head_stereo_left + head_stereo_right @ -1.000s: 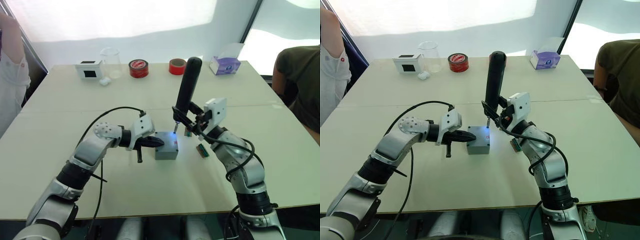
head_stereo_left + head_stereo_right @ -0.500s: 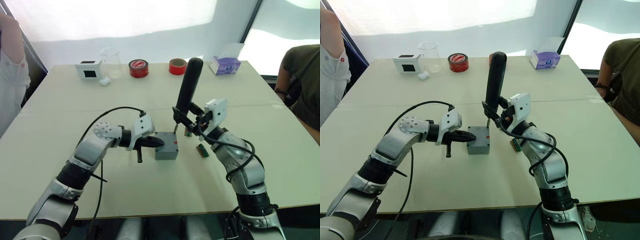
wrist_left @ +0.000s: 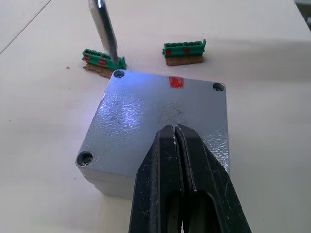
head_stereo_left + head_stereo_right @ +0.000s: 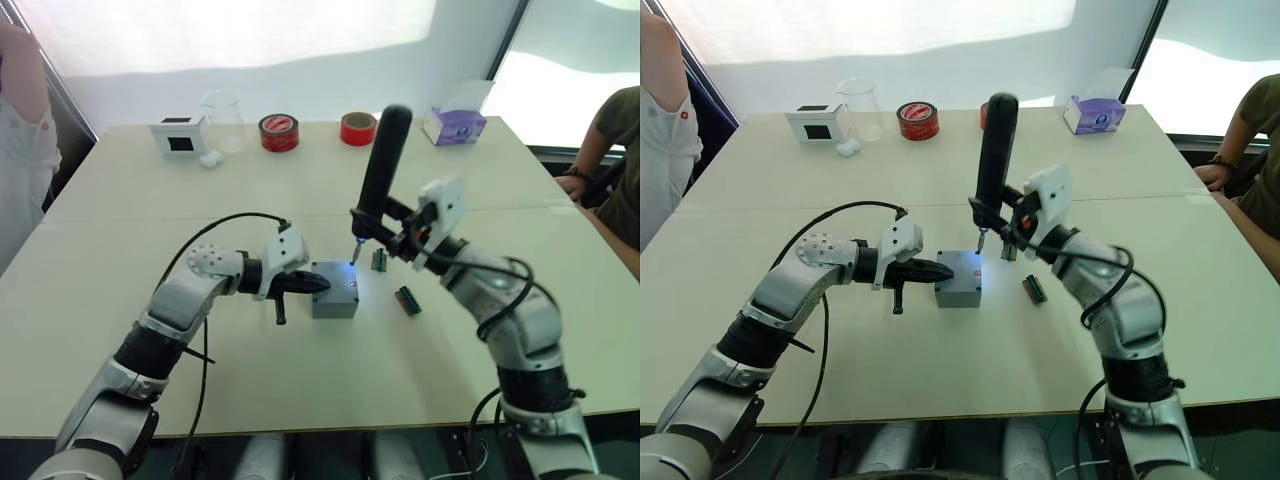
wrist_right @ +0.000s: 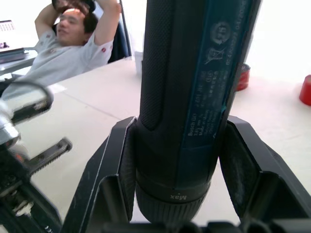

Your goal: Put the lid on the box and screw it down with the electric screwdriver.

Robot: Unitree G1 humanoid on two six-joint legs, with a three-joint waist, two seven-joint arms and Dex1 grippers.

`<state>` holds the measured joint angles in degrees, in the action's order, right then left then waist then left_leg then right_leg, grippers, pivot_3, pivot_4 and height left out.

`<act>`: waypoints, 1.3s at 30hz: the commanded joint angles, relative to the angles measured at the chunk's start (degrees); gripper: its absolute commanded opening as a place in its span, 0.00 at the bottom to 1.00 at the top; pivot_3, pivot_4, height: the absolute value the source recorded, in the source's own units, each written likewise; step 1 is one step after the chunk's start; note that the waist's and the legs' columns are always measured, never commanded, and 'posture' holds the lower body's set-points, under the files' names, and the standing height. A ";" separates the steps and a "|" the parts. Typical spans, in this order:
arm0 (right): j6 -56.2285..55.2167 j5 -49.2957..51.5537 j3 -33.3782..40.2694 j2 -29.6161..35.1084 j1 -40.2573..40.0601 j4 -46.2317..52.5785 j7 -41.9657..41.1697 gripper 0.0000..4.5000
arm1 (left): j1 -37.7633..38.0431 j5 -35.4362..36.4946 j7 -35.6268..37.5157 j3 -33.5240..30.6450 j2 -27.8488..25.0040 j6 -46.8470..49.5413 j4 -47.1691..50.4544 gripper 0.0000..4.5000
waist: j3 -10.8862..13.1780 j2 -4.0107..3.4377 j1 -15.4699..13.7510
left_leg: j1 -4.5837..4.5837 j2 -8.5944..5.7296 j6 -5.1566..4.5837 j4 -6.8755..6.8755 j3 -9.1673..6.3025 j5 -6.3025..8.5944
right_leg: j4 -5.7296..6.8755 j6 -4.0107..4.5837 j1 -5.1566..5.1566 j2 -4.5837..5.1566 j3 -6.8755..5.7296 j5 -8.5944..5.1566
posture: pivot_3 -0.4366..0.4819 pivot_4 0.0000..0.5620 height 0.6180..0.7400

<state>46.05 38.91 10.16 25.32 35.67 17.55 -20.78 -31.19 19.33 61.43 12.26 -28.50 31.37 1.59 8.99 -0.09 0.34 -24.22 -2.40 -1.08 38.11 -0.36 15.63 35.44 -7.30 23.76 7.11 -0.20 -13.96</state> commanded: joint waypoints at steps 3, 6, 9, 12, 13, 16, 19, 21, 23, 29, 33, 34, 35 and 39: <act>19.97 17.63 14.56 7.19 14.27 -2.98 8.36 0.41 | 0.56 9.06 0.36 -8.31 -1.56 6.21 4.39 0.00 | 0.04 0.05 -0.09 | -0.61 0.05 0.67 -0.05 -0.06 -0.41 | 0.21 0.01 0.72 -0.29 -0.08 0.00 | 0.48 0.27 1.00; 37.99 18.02 14.69 18.40 22.20 -15.11 8.63 0.41 | 2.25 14.17 3.15 -11.49 -6.73 10.71 11.39 0.00 | 0.27 0.03 0.51 | -0.63 0.14 0.66 -0.23 0.00 -0.41 | -0.03 0.05 0.69 -0.34 -0.12 -0.02 | 0.48 0.27 1.00; 45.49 16.46 6.86 28.82 19.09 -19.86 4.84 0.41 | 4.11 16.87 4.55 -10.79 -10.36 13.08 17.97 0.00 | 0.42 0.02 0.05 | -0.64 0.13 0.09 -0.20 0.07 -0.08 | -0.14 0.07 0.63 -0.29 -0.12 -0.03 | 0.48 0.27 1.00; 46.45 18.98 1.35 35.21 12.02 -23.40 1.58 0.41 | 6.02 17.29 4.85 -9.00 -12.61 13.34 22.57 0.00 | 0.45 0.06 -0.11 | -0.65 0.09 -0.05 -0.14 0.11 0.00 | -0.29 0.18 0.52 -0.27 -0.12 -0.09 | 0.48 0.27 1.00; 46.45 19.41 -0.10 36.65 9.47 -24.53 0.55 0.41 | 6.74 17.07 4.96 -8.42 -13.36 13.22 23.91 0.00 | 0.46 0.07 0.01 | -0.66 0.07 -0.09 -0.08 0.18 0.02 | -0.28 0.14 0.51 -0.25 -0.10 -0.07 | 0.48 0.27 1.00; 46.45 18.78 -3.47 38.25 6.32 -26.75 -1.51 0.41 | 7.82 16.20 4.76 -7.09 -14.61 12.49 25.53 0.00 | 0.66 -0.14 0.32 | -0.67 0.04 -0.14 -0.02 0.25 0.05 | -0.25 0.03 0.49 -0.24 -0.08 -0.01 | 0.48 0.27 1.00; 46.45 16.93 -6.53 37.35 6.98 -29.57 -2.64 0.41 | 8.11 15.91 3.95 -6.29 -14.73 11.89 25.66 0.00 | 0.88 -0.43 0.72 | -0.67 0.06 -0.14 0.03 0.35 0.04 | -0.18 -0.08 0.57 -0.31 -0.01 0.05 | 0.48 0.27 1.00; 46.45 14.58 -8.26 35.92 8.01 -31.47 -2.97 0.41 | 8.42 15.74 3.34 -5.82 -14.62 11.73 25.88 0.00 | 0.89 -0.43 0.67 | -0.63 0.16 -0.12 0.04 0.34 0.02 | -0.13 -0.09 0.57 -0.44 -0.02 0.05 | 0.48 0.27 1.00; 45.86 11.57 -10.16 34.77 8.93 -33.09 -3.98 0.41 | 8.89 15.46 2.86 -5.39 -14.71 11.48 26.18 0.00 | 0.89 -0.41 0.53 | -0.62 0.17 -0.10 0.04 0.33 0.01 | -0.12 -0.09 0.57 -0.47 -0.03 0.05 | 0.48 0.27 1.00; 43.52 5.12 -14.71 33.52 10.49 -36.28 -8.28 0.41 | 9.76 15.52 1.36 -5.56 -15.36 11.50 26.39 0.00 | 0.93 -0.34 0.16 | -0.63 0.13 -0.10 0.09 0.33 0.01 | -0.11 -0.11 0.54 -0.44 -0.02 0.05 | 0.48 0.27 1.00; 41.46 1.46 -16.82 33.11 10.35 -36.65 -11.17 0.67 | 10.01 15.81 0.73 -6.28 -16.02 11.66 25.78 0.00 | 0.92 -0.31 0.29 | -0.63 0.13 -0.10 0.13 0.31 0.01 | -0.11 -0.13 0.51 -0.45 -0.03 0.07 | 0.48 0.27 1.00; 41.04 0.81 -17.12 33.09 10.32 -36.57 -11.79 0.75 | 10.03 15.90 0.65 -6.40 -16.13 11.67 25.63 0.00 | 0.91 -0.28 0.32 | -0.63 0.13 -0.10 0.13 0.30 0.01 | -0.11 -0.13 0.50 -0.46 -0.03 0.07 | 0.48 0.27 1.00; 40.58 0.16 -17.35 33.07 10.29 -36.43 -12.29 0.82 | 10.06 16.02 0.53 -6.61 -16.20 11.69 25.44 0.00 | 0.90 -0.27 0.31 | -0.62 0.13 -0.10 0.13 0.30 0.01 | -0.11 -0.14 0.48 -0.46 -0.04 0.07 | 0.48 0.27 1.00; 38.04 -2.59 -17.57 32.93 10.15 -35.36 -13.68 1.00 | 10.11 16.25 -0.06 -8.05 -16.86 11.76 23.91 0.00 | 0.89 -0.23 0.23 | -0.61 0.13 -0.10 0.17 0.28 0.01 | -0.11 -0.15 0.44 -0.46 -0.05 0.07 | 0.48 0.27 1.00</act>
<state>85.89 38.89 -7.21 58.03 45.51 -18.81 -34.26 -21.00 35.07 61.70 6.71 -44.58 43.47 25.62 9.88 -0.33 0.56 -24.83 -2.28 -1.17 38.29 -0.10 15.64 35.33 -7.45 24.19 6.66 -0.25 -13.89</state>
